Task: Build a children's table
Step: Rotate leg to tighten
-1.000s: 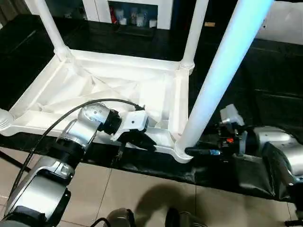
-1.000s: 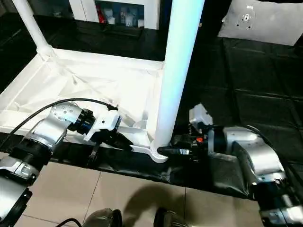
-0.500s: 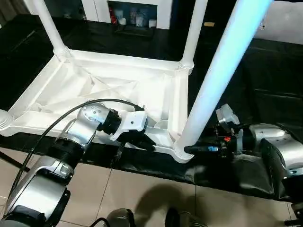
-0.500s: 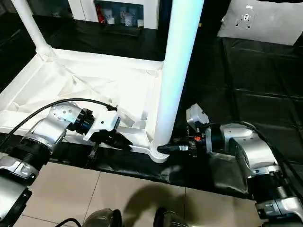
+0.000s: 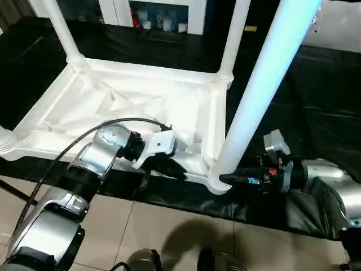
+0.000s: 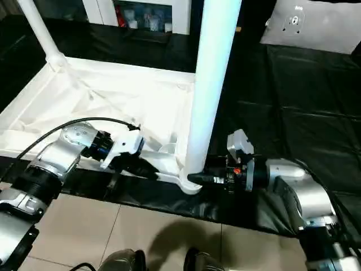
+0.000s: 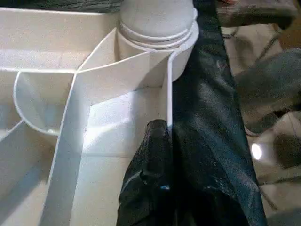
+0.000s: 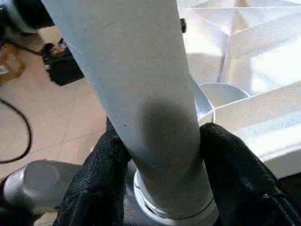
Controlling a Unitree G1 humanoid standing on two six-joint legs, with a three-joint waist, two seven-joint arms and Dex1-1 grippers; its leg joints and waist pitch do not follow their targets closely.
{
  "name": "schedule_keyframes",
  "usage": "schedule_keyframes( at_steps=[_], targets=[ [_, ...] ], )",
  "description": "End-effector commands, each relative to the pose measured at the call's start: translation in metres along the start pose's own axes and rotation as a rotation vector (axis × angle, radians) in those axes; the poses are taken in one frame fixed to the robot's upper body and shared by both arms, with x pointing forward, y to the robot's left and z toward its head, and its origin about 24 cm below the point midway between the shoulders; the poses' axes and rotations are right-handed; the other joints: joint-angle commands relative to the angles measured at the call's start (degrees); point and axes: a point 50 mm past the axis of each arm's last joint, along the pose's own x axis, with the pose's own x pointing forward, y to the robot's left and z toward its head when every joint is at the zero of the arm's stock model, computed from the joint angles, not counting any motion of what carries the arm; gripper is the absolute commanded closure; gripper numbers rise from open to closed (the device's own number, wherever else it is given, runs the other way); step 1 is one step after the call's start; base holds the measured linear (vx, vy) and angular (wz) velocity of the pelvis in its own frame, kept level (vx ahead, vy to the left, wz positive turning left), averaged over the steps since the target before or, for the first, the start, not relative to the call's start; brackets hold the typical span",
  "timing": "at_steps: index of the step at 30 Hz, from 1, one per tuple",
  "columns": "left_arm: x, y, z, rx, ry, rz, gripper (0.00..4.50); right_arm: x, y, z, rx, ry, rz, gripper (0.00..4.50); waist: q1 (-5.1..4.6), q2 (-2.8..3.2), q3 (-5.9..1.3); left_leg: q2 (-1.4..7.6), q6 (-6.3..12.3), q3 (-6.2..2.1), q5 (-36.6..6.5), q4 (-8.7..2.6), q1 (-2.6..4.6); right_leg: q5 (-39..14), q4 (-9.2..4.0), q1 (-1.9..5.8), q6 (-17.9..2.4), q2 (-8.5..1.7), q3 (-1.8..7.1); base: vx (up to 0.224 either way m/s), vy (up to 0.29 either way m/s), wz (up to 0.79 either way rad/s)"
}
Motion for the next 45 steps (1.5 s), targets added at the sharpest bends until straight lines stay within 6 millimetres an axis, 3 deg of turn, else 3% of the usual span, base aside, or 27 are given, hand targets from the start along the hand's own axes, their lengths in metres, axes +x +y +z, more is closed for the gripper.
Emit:
schedule_keyframes(
  at_steps=[1, 3, 4, 5, 6, 8, 9, 10, 12, 17, 20, 21, 22, 24, 26, 27, 29, 30, 34, 35, 36, 37, 39, 40, 42, 43, 45],
  targets=[
    [0.017, 0.007, 0.005, -0.026, 0.002, 0.118, 4.50, 0.024, 0.015, -0.005, 0.032, -0.026, 0.040, 2.47, -0.79, -0.28, -1.63, 6.32, 3.56, -3.19, -13.1, -4.79, 1.65, -36.6, -7.64, 1.86, -1.3, -8.32, 5.32, 0.000, 0.000, 0.00],
    [0.019, 0.011, 0.008, -0.046, -0.008, 0.155, 4.50, 0.028, 0.017, -0.006, 0.036, -0.042, -0.017, 2.47, -1.31, -0.52, -1.50, 6.35, 2.54, -3.55, -15.1, -5.08, 1.68, -38.9, -8.07, 2.07, 0.2, -8.29, 4.93, 0.000, 0.000, 0.00],
    [0.020, 0.013, 0.010, -0.063, -0.014, 0.180, 4.50, 0.031, 0.020, -0.006, 0.045, -0.055, -0.054, 2.47, -1.62, -0.22, -1.33, 6.50, 2.09, -3.77, -16.2, -5.34, 1.71, -39.6, -8.42, 2.25, 0.9, -8.38, 4.63, 0.000, 0.000, 0.00],
    [0.021, 0.014, 0.011, -0.071, -0.015, 0.190, 4.50, 0.033, 0.021, -0.007, 0.050, -0.062, -0.068, 2.47, -1.91, -0.07, -1.72, 6.64, 1.95, -4.02, -16.0, -5.57, 1.61, -38.2, -8.51, 2.85, 1.1, -8.70, 4.43, 0.000, 0.000, 0.00],
    [0.022, 0.015, 0.012, -0.076, -0.015, 0.200, 4.50, 0.035, 0.022, -0.007, 0.050, -0.065, -0.082, 2.47, -2.09, 0.03, -1.67, 6.86, 1.98, -4.09, -15.9, -5.73, 1.66, -37.1, -8.57, 2.85, 1.0, -8.78, 4.46, 0.000, 0.000, 0.00],
    [0.024, 0.017, 0.014, -0.088, -0.017, 0.225, 4.50, 0.039, 0.024, -0.008, 0.044, -0.063, -0.114, 2.48, -2.73, 0.21, -1.70, 7.17, 2.28, -4.40, -15.4, -6.04, 1.17, -33.5, -8.12, 3.22, 0.0, -8.96, 4.55, 0.000, 0.000, 0.00],
    [0.025, 0.020, 0.016, -0.099, -0.017, 0.250, 4.50, 0.042, 0.024, -0.009, 0.041, -0.060, -0.144, 2.49, -3.03, 0.40, -1.60, 7.41, 2.25, -4.45, -15.8, -6.17, 1.12, -32.7, -7.98, 3.07, -0.5, -9.09, 4.78, 0.000, 0.000, 0.00],
    [0.026, 0.024, 0.018, -0.111, -0.019, 0.295, 4.50, 0.048, 0.023, -0.009, 0.043, -0.065, -0.207, 2.49, -3.37, 0.49, -1.41, 7.29, 1.50, -4.28, -17.0, -6.18, 1.53, -33.0, -8.08, 2.64, -1.5, -9.19, 4.96, 0.000, 0.000, 0.00],
    [0.027, 0.029, 0.021, -0.128, -0.025, 0.347, 4.50, 0.055, 0.021, -0.009, 0.053, -0.079, -0.292, 2.51, -3.62, 0.38, -1.57, 7.31, 1.29, -4.49, -16.8, -6.23, 1.15, -32.6, -7.83, 3.01, -2.0, -9.39, 5.03, 0.000, 0.000, 0.00],
    [0.030, 0.036, 0.029, -0.151, -0.037, 0.440, 4.50, 0.073, 0.009, -0.005, 0.139, -0.133, -0.535, 2.54, -3.92, 0.41, -1.94, 7.43, 1.55, -4.35, -12.4, -6.21, 0.73, -27.5, -7.03, 3.11, -3.7, -9.62, 5.55, 0.000, 0.000, 0.00],
    [0.033, 0.037, 0.034, -0.148, -0.034, 0.483, 4.50, 0.086, 0.004, -0.001, 0.212, -0.178, -0.657, 2.56, -4.15, 0.28, -2.53, 7.60, 2.34, -4.12, -7.8, -5.97, 0.45, -18.5, -5.57, 3.19, -6.1, -9.55, 6.10, 0.020, -0.008, 0.00],
    [0.035, 0.038, 0.035, -0.151, -0.027, 0.514, 4.50, 0.092, 0.002, 0.001, 0.234, -0.200, -0.740, 2.56, -4.32, 0.26, -2.93, 7.37, 3.31, -3.57, -3.9, -5.49, 0.31, -12.4, -4.57, 3.02, -8.2, -9.35, 6.47, 0.000, 0.000, 0.00],
    [0.036, 0.040, 0.037, -0.153, -0.027, 0.545, 4.50, 0.096, 0.001, 0.003, 0.239, -0.214, -0.800, 2.56, -4.42, 0.18, -3.31, 7.20, 3.92, -3.62, -1.8, -5.28, -0.15, -9.7, -3.88, 3.44, -9.0, -9.32, 6.40, 0.000, 0.000, 0.00],
    [0.040, 0.041, 0.041, -0.146, -0.028, 0.576, 4.50, 0.099, -0.005, 0.009, 0.228, -0.255, -0.982, 2.56, -4.47, 0.21, -3.33, 6.88, 4.87, -3.30, 0.7, -4.91, -0.31, -6.8, -3.62, 3.08, -9.8, -9.26, 6.39, 0.000, 0.000, 0.00],
    [0.043, 0.042, 0.045, -0.125, -0.037, 0.599, 4.50, 0.102, -0.008, 0.013, 0.224, -0.279, -1.092, 2.56, -4.47, 0.26, -3.58, 6.66, 6.23, -3.25, 2.6, -4.72, -0.37, -3.9, -3.11, 3.47, -10.3, -9.04, 6.31, 0.000, 0.000, 0.00],
    [0.046, 0.043, 0.048, -0.109, -0.051, 0.618, 4.50, 0.108, -0.009, 0.017, 0.215, -0.292, -1.150, 2.56, -4.72, 0.51, -3.97, 7.00, 7.62, -3.41, 5.1, -4.53, -0.20, 0.6, -2.25, 3.32, -11.1, -8.65, 6.28, 0.000, 0.000, 0.00],
    [0.048, 0.043, 0.050, -0.098, -0.060, 0.615, 4.50, 0.115, -0.009, 0.021, 0.196, -0.299, -1.177, 2.56, -4.77, 0.49, -4.00, 7.09, 8.17, -3.43, 5.6, -4.43, -0.24, 1.8, -2.01, 3.23, -11.3, -8.69, 6.27, 0.000, 0.000, 0.00],
    [0.047, 0.042, 0.050, -0.094, -0.061, 0.606, 4.50, 0.120, -0.009, 0.024, 0.180, -0.300, -1.191, 2.56, -4.96, 0.25, -3.96, 6.81, 10.45, -3.29, 5.9, -4.22, -0.56, 4.1, -1.65, 3.38, -11.8, -8.79, 6.35, 0.000, 0.000, 0.00],
    [0.044, 0.042, 0.048, -0.092, -0.058, 0.600, 4.50, 0.119, -0.012, 0.026, 0.175, -0.318, -1.194, 2.56, -4.91, 0.38, -3.84, 6.86, 11.15, -3.21, 3.3, -4.19, -0.70, 0.3, -2.09, 3.43, -11.0, -8.70, 6.24, 0.000, 0.000, 0.00],
    [0.039, 0.040, 0.045, -0.088, -0.057, 0.576, 4.50, 0.114, -0.015, 0.027, 0.173, -0.348, -1.154, 2.01, -4.81, 0.62, -3.89, 6.83, 10.85, -3.20, 2.7, -4.12, -0.63, -0.9, -2.18, 3.46, -10.8, -8.73, 6.26, 0.000, 0.000, 0.00],
    [0.037, 0.040, 0.043, -0.087, -0.057, 0.564, 4.50, 0.112, -0.016, 0.027, 0.170, -0.359, -1.135, 2.01, -4.79, 0.59, -3.88, 6.90, 10.78, -3.23, 2.5, -4.14, -0.63, -1.1, -2.18, 3.42, -10.6, -8.73, 6.29, 0.000, 0.000, 0.00],
    [0.036, 0.039, 0.042, -0.089, -0.058, 0.559, 4.50, 0.110, -0.017, 0.027, 0.165, -0.363, -1.123, 1.87, -5.02, 0.55, -3.97, 7.00, 11.08, -3.40, 3.1, -4.08, -0.88, 0.2, -1.79, 3.69, -10.7, -8.68, 6.28, 0.000, 0.000, 0.00],
    [0.034, 0.037, 0.039, -0.082, -0.057, 0.529, 4.50, 0.101, -0.018, 0.026, 0.169, -0.374, -1.076, 1.65, -5.27, 0.63, -4.19, 7.21, 12.61, -3.56, 5.1, -3.88, -0.64, 4.1, -1.26, 3.59, -11.3, -8.57, 6.27, 0.000, 0.000, 0.00],
    [0.031, 0.035, 0.035, -0.082, -0.055, 0.504, 4.50, 0.090, -0.019, 0.025, 0.161, -0.384, -1.033, 1.53, -5.47, 0.75, -4.40, 7.24, 13.83, -3.58, 6.7, -3.62, -0.70, 7.5, -0.64, 3.58, -12.0, -8.60, 6.32, 0.000, 0.000, 0.00],
    [0.027, 0.032, 0.031, -0.080, -0.056, 0.469, 4.50, 0.074, -0.019, 0.025, 0.151, -0.396, -0.982, 1.40, -5.63, 0.45, -4.70, 7.03, 16.39, -3.63, 8.9, -3.06, -0.95, 13.0, 0.20, 3.64, -12.8, -8.62, 6.45, 0.000, 0.000, 0.00],
    [0.026, 0.030, 0.028, -0.081, -0.058, 0.451, 4.50, 0.065, -0.018, 0.025, 0.130, -0.397, -0.964, 1.32, -5.43, 0.39, -4.58, 7.13, 17.16, -3.30, 7.5, -2.84, -0.81, 12.7, 0.06, 3.24, -12.9, -8.67, 6.55, 0.000, 0.000, 0.00],
    [0.023, 0.026, 0.025, -0.064, -0.056, 0.407, 4.50, 0.050, -0.015, 0.026, 0.079, -0.386, -0.889, 1.09, -5.22, 0.34, -4.45, 6.85, 16.64, -3.28, 5.3, -2.92, -1.25, 9.5, -0.34, 3.66, -12.2, -8.60, 6.37, 0.000, 0.000, 0.00]
  ],
)
